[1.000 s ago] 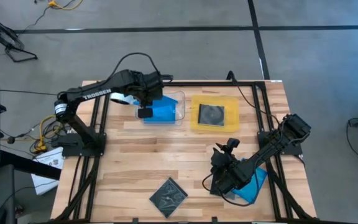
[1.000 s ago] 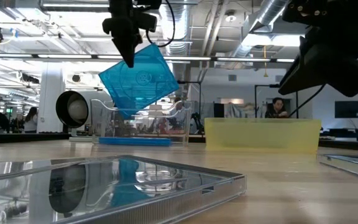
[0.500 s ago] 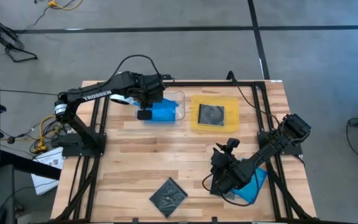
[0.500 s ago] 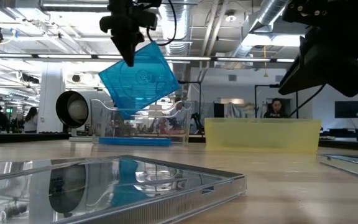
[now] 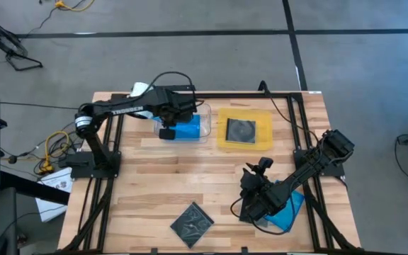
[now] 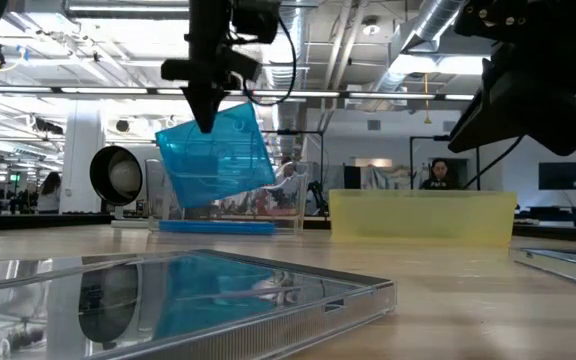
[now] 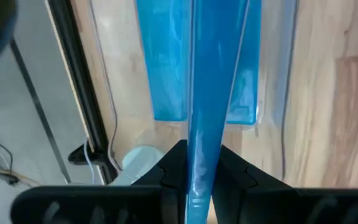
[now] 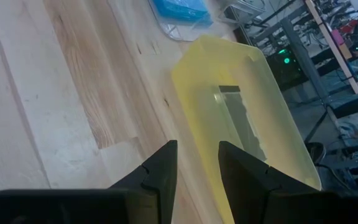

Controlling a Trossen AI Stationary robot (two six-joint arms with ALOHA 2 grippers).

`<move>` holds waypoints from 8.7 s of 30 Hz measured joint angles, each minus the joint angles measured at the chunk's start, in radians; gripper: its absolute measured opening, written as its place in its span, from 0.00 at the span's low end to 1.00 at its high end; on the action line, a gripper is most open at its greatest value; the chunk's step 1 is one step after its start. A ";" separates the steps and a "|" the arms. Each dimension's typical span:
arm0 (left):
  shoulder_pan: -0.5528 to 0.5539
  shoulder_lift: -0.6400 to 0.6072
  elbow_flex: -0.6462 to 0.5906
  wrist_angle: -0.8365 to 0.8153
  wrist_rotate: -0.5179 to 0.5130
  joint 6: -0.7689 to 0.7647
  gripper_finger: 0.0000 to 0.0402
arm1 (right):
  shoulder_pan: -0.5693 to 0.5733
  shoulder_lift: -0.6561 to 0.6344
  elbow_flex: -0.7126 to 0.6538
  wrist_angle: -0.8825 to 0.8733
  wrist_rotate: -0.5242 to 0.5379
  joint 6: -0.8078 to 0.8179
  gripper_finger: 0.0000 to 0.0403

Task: Pick & place jewel cases by type
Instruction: Put the left blue CD case into the transparent bin, then move the CD cases to the center of the table

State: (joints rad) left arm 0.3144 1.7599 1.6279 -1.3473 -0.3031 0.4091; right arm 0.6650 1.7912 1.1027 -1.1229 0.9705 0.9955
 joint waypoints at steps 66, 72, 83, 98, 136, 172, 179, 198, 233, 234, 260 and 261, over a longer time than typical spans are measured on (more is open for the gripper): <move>-0.001 0.042 0.013 -0.049 0.116 -0.003 0.13 | -0.019 0.000 -0.024 0.028 -0.001 0.000 0.28; -0.001 0.042 0.013 -0.039 0.131 0.003 0.19 | -0.020 0.000 -0.038 0.036 -0.003 0.000 0.28; -0.001 0.042 0.013 0.025 0.136 0.024 0.21 | -0.020 0.000 -0.038 0.036 -0.004 0.000 0.28; 0.000 0.042 0.013 0.061 0.011 0.017 0.21 | -0.019 0.000 -0.039 0.035 -0.004 -0.001 0.28; -0.046 -0.062 0.012 0.302 0.223 -0.128 0.21 | -0.001 -0.074 -0.039 -0.111 -0.004 0.230 0.28; -0.449 -0.098 -0.440 0.834 0.546 -0.295 0.21 | 0.339 -0.182 -0.038 0.058 -0.670 0.609 0.28; -0.466 -0.099 -0.443 0.848 0.546 -0.309 0.21 | 0.358 -0.157 -0.040 0.085 -0.728 0.632 0.28; -0.521 -0.130 -0.443 0.841 0.507 -0.328 0.21 | 0.316 -0.050 -0.041 0.151 -0.826 0.559 0.28; -0.651 -0.153 -0.442 0.760 0.338 -0.403 0.21 | 0.011 -0.140 -0.038 0.312 -0.548 -0.006 0.28; -0.651 -0.156 -0.442 0.766 0.337 -0.399 0.21 | 0.027 -0.161 -0.038 0.316 -0.538 0.003 0.28; -0.648 -0.164 -0.441 0.820 0.287 -0.364 0.21 | 0.276 -0.134 -0.158 0.331 -0.922 0.531 0.28; -0.648 -0.164 -0.441 0.820 0.287 -0.364 0.21 | 0.273 -0.135 -0.169 0.349 -0.920 0.529 0.28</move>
State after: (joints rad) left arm -0.3340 1.5963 1.1866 -0.5278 -0.0162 0.0452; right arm 0.9376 1.6565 0.9336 -0.7741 0.0500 1.5250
